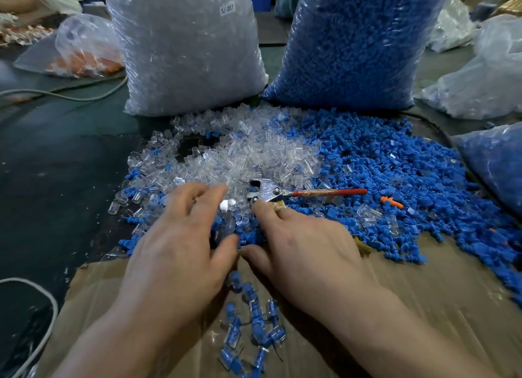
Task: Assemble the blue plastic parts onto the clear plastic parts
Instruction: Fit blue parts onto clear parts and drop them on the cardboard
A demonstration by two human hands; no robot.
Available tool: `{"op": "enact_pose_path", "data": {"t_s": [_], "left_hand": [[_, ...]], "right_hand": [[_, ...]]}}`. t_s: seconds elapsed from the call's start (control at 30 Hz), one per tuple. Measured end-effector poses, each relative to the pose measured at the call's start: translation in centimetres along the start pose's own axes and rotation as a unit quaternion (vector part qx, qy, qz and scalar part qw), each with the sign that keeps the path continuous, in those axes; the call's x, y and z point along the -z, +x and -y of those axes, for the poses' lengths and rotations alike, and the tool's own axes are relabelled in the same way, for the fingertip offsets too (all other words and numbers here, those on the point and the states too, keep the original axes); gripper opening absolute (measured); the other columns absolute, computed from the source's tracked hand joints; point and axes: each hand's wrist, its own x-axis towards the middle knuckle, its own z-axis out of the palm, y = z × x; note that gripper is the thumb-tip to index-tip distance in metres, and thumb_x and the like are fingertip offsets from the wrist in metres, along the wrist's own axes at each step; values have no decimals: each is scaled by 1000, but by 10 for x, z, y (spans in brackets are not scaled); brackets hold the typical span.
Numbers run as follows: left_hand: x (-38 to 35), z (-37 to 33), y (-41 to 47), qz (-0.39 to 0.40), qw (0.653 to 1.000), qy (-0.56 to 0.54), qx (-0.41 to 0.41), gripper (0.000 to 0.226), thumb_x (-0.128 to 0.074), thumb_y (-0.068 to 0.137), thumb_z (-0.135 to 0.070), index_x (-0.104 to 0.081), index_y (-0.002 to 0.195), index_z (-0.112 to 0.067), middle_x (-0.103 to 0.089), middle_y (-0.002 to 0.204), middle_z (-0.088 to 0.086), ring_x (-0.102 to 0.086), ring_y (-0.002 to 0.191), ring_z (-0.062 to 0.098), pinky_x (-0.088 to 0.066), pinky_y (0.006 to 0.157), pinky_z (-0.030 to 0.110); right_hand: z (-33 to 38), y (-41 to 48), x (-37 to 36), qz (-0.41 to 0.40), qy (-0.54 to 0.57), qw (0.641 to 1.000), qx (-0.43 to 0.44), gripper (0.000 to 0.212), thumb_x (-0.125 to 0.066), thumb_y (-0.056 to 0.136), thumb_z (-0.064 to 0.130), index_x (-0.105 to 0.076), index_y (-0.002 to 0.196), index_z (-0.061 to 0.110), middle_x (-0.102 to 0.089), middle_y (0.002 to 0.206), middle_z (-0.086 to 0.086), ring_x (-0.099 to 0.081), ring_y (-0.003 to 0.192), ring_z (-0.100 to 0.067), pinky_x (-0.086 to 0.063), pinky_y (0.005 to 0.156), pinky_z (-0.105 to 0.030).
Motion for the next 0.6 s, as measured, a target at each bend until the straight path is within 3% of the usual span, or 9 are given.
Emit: {"op": "enact_pose_path", "data": {"t_s": [0.1,0.2,0.3,0.43,0.6], "left_hand": [[-6,-4,0,40,998,20,-32,67,-39,90,-55,-32,154,-37,-36,150,-17,-49,126,9,-40,108,30],[-6,-4,1,44,997,-41,-47,51,-61,92,-35,-57,142,-27,-51,135,-14,-50,114,2,-32,100,12],[-8,-1,2,13,995,-86,-55,37,-72,89,-19,-69,125,-24,-56,115,-19,-48,99,-6,-26,90,-6],[-11,2,2,-7,991,-124,-43,23,-74,87,-14,-73,105,-29,-58,99,-26,-52,104,-10,-35,84,-2],[-14,6,0,-47,990,-130,-13,27,-66,87,-31,-69,113,-34,-54,100,-28,-54,95,-10,-40,72,10]], "right_hand": [[-2,1,0,10,4,1000,13,35,-38,97,59,-42,118,32,-54,91,7,-50,64,-21,-12,44,-27],[-4,3,-1,15,8,1000,18,17,-45,99,47,-44,99,29,-49,83,7,-56,67,-21,-12,43,-30],[-6,3,-3,19,29,999,16,22,-48,98,38,-31,88,30,-52,85,7,-52,66,-21,-24,49,-33],[-12,1,-2,15,75,997,5,12,-46,99,35,-40,90,29,-52,83,8,-55,69,-22,-37,55,-35],[-13,0,2,7,150,989,-6,13,-42,99,42,-47,95,31,-55,89,9,-54,75,-18,-45,65,-38]]}}
